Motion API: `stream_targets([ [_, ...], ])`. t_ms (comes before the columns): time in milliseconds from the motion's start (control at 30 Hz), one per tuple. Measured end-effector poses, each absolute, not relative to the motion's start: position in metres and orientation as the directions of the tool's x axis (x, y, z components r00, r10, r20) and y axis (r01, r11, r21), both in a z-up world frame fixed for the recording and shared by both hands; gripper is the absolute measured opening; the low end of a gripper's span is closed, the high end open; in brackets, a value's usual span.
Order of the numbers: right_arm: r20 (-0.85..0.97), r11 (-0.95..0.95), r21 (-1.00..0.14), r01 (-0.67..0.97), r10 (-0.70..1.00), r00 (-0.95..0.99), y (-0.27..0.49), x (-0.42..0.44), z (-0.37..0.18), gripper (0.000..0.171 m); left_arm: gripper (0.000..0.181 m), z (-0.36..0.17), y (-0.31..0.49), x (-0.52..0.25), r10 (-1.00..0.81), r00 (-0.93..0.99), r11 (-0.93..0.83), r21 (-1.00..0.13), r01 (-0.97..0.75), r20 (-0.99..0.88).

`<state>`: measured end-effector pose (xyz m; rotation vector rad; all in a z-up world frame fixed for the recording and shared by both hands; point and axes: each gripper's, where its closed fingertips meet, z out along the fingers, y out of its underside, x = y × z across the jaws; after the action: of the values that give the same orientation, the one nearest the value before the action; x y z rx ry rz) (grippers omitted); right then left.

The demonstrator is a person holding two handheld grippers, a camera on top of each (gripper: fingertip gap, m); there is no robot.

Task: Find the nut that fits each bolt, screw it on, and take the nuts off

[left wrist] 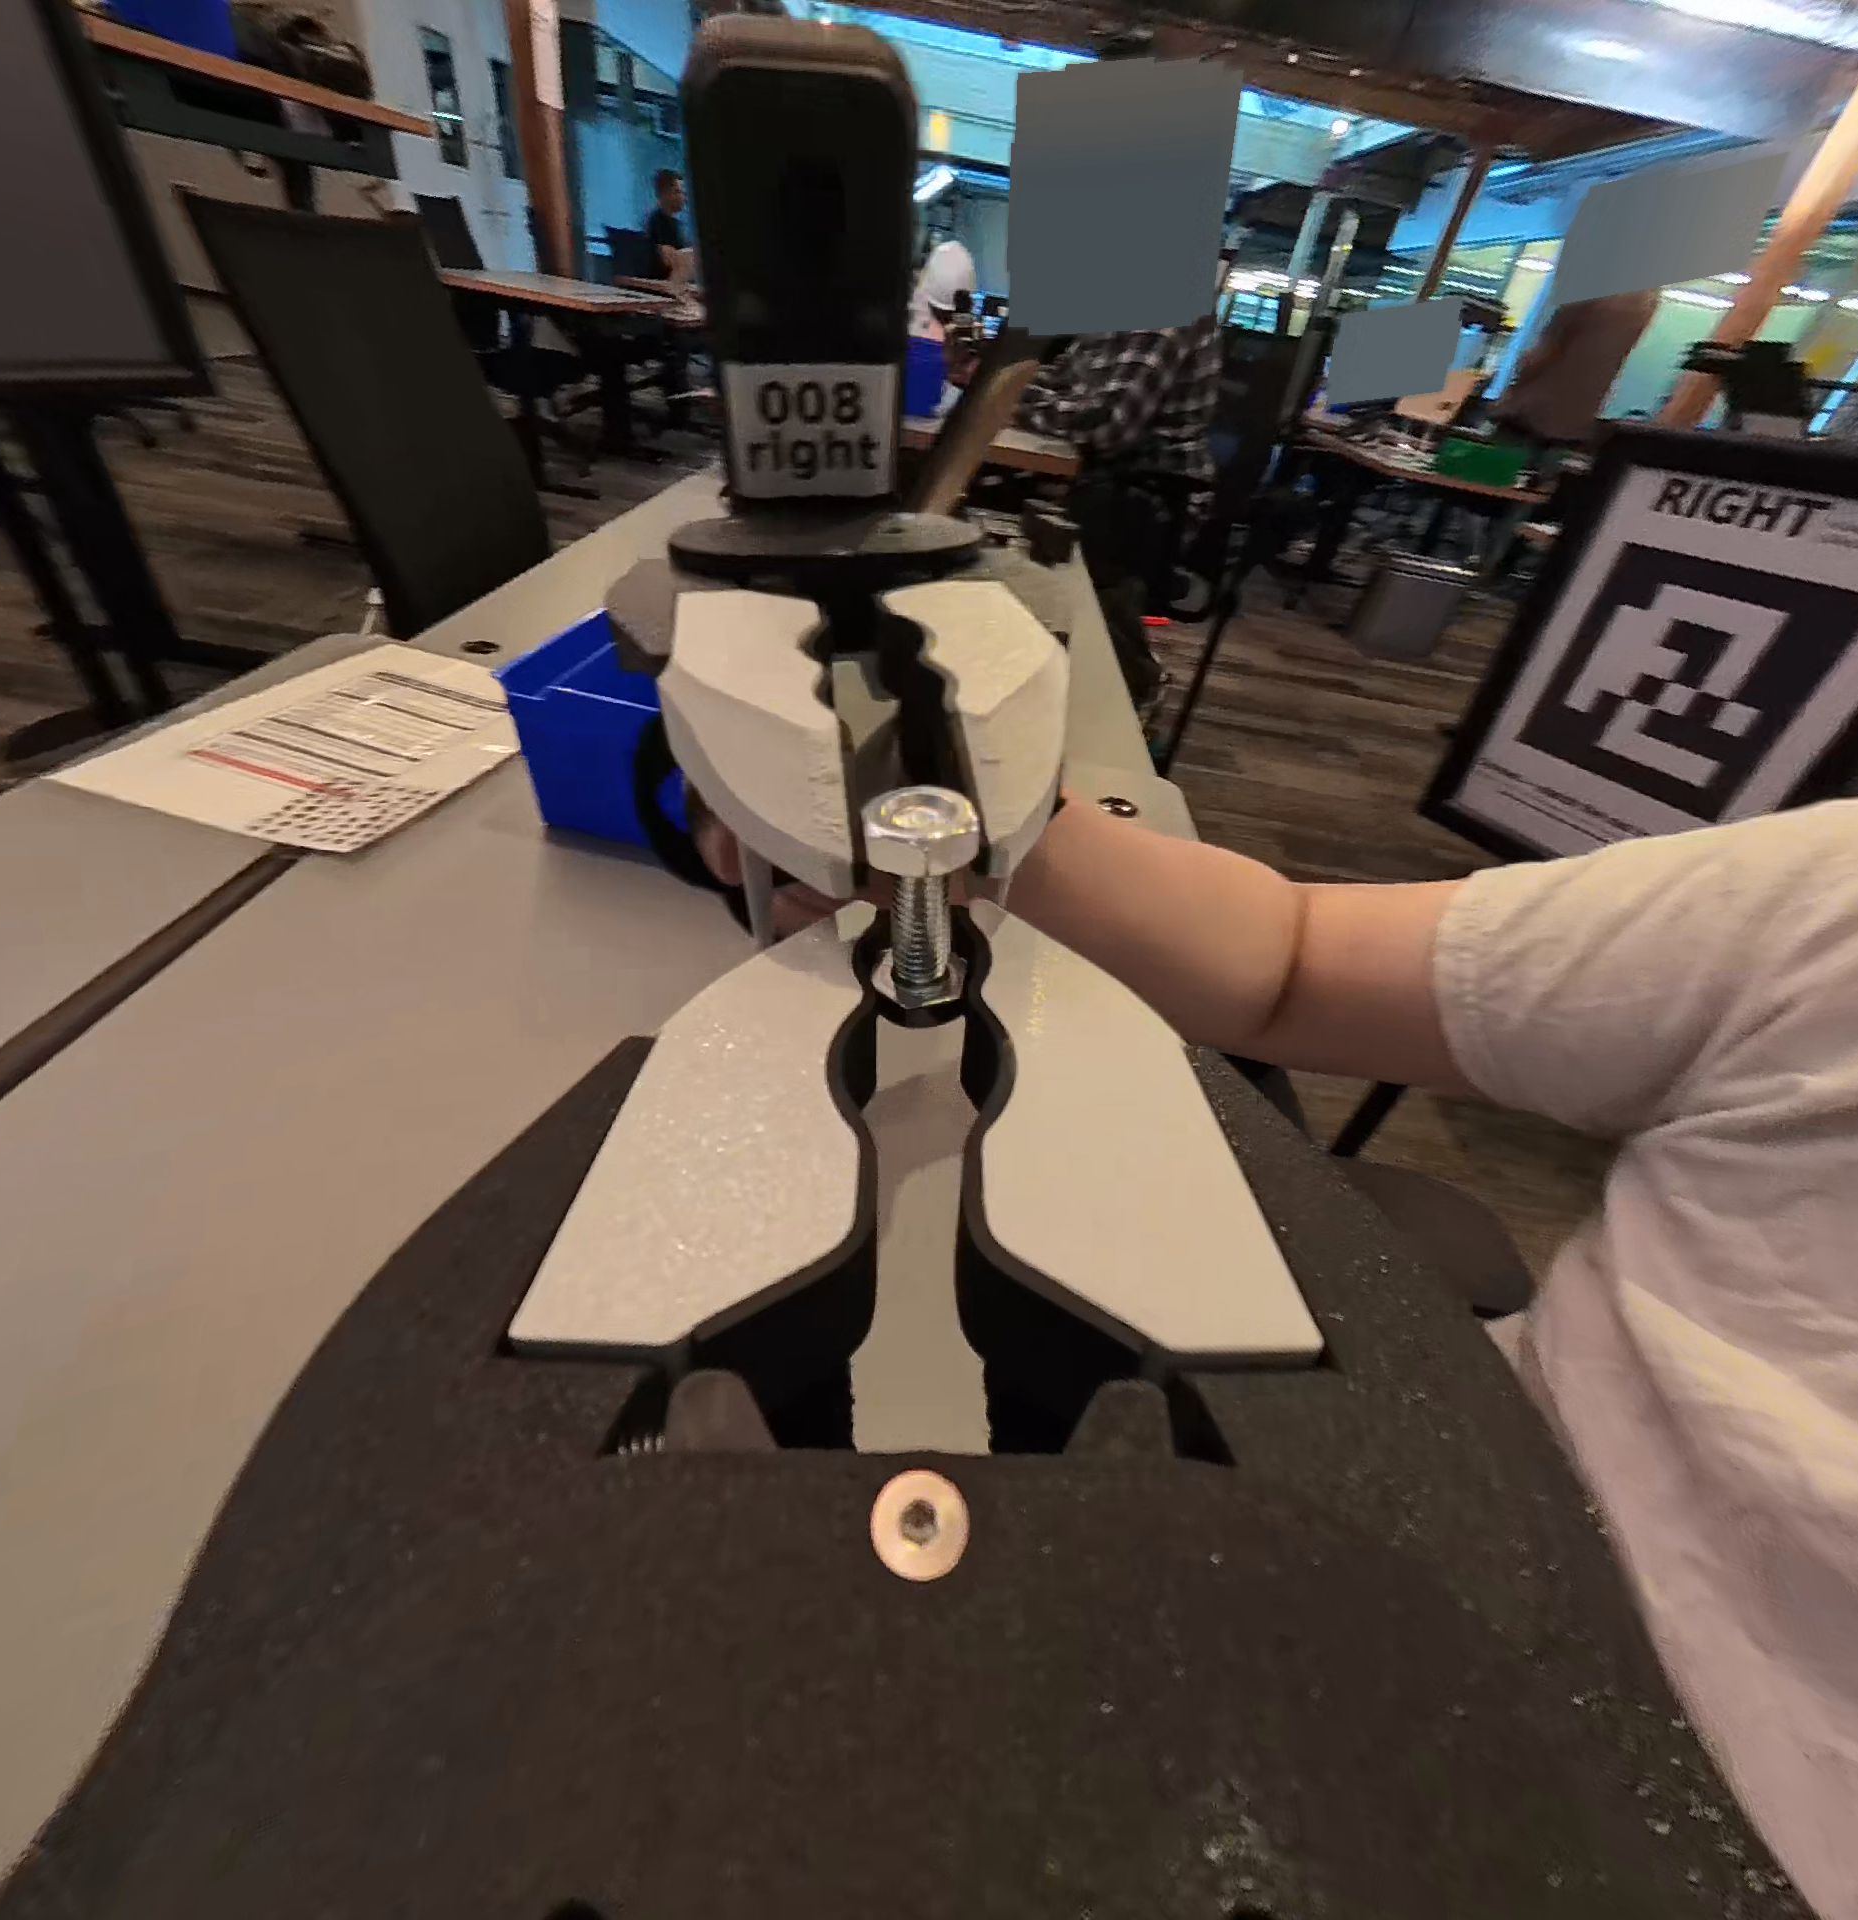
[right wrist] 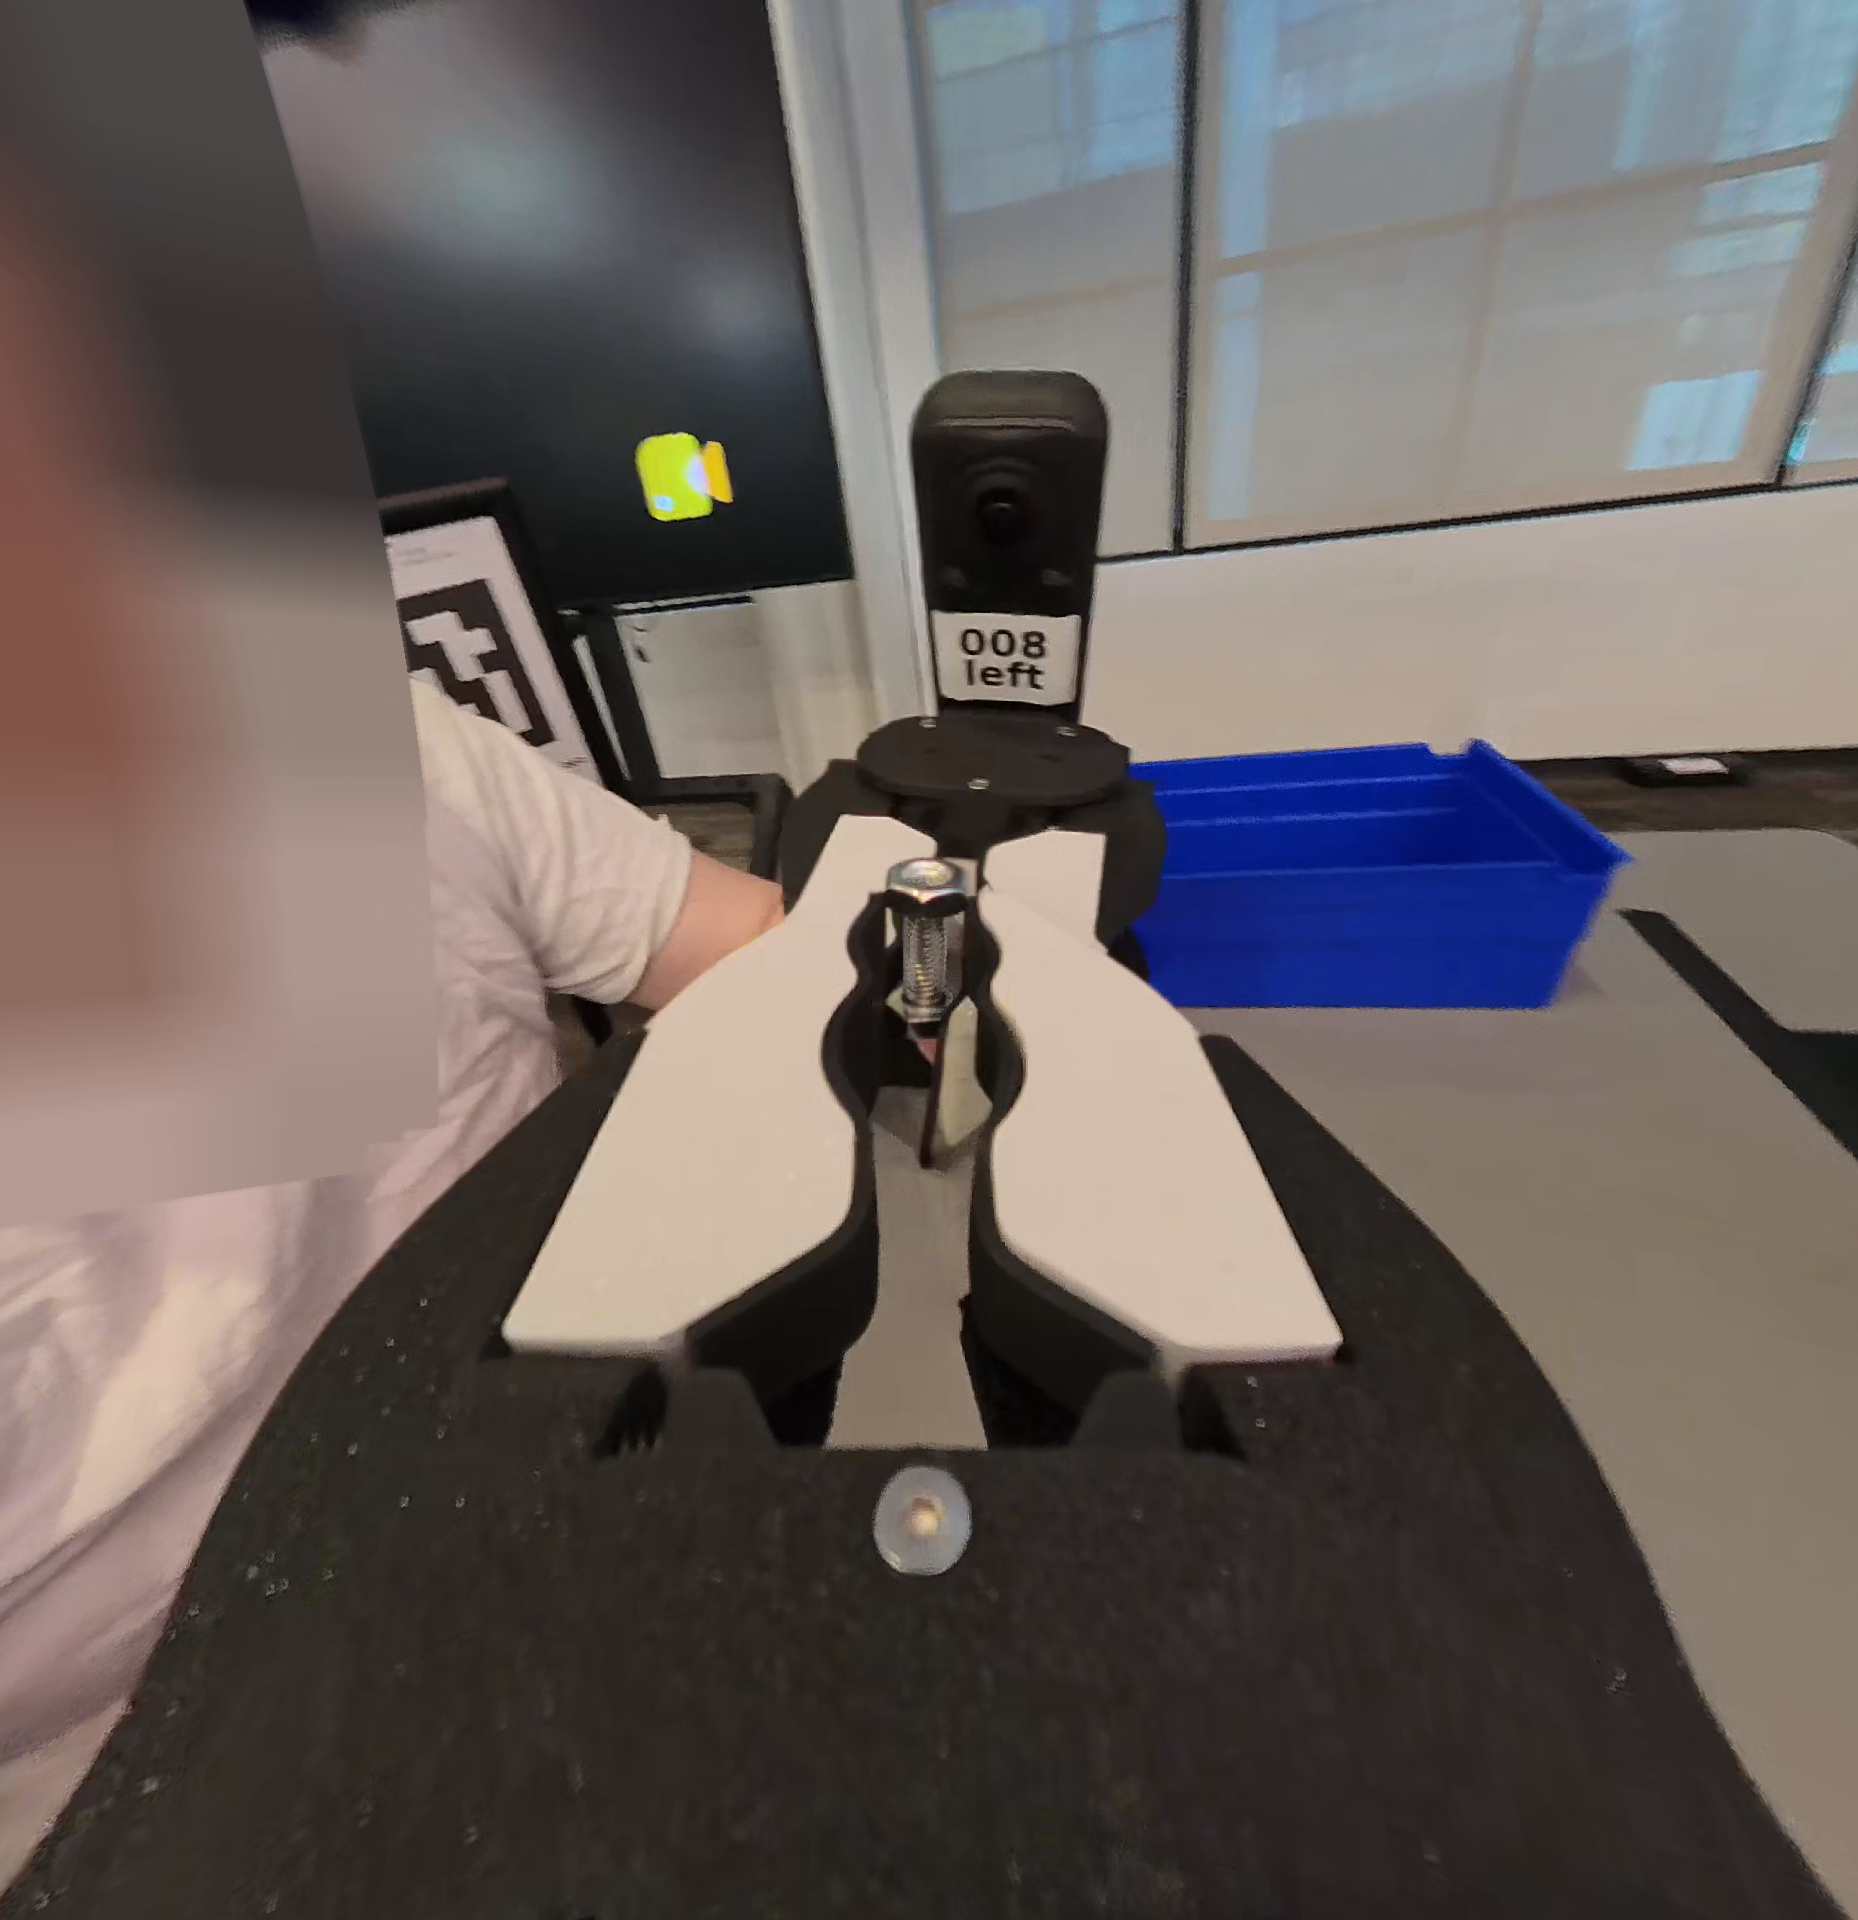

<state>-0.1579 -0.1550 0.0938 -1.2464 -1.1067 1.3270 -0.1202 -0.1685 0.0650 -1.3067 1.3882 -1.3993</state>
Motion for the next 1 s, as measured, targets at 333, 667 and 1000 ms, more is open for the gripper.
stream_targets([
  [333, -0.038, -0.027, -0.998, -0.058, 0.978, 0.207, -0.138, -0.153, 0.104, 0.035, 0.011, 0.064, -0.147, -0.121, -0.991, -0.047, -0.115, -0.984, -0.133, 0.122],
  [667, 0.029, -0.003, -0.999, 0.054, 0.808, 0.588, -0.109, -0.158, 0.095, 0.036, 0.010, 0.056, -0.114, -0.127, -0.979, 0.175, -0.126, -0.983, -0.132, 0.102],
  [1000, 0.000, -0.035, -0.997, 0.075, 0.904, 0.428, -0.127, -0.165, 0.093, 0.013, 0.011, 0.065, -0.137, -0.124, -0.996, 0.037, -0.088, -0.988, -0.124, 0.084],
])
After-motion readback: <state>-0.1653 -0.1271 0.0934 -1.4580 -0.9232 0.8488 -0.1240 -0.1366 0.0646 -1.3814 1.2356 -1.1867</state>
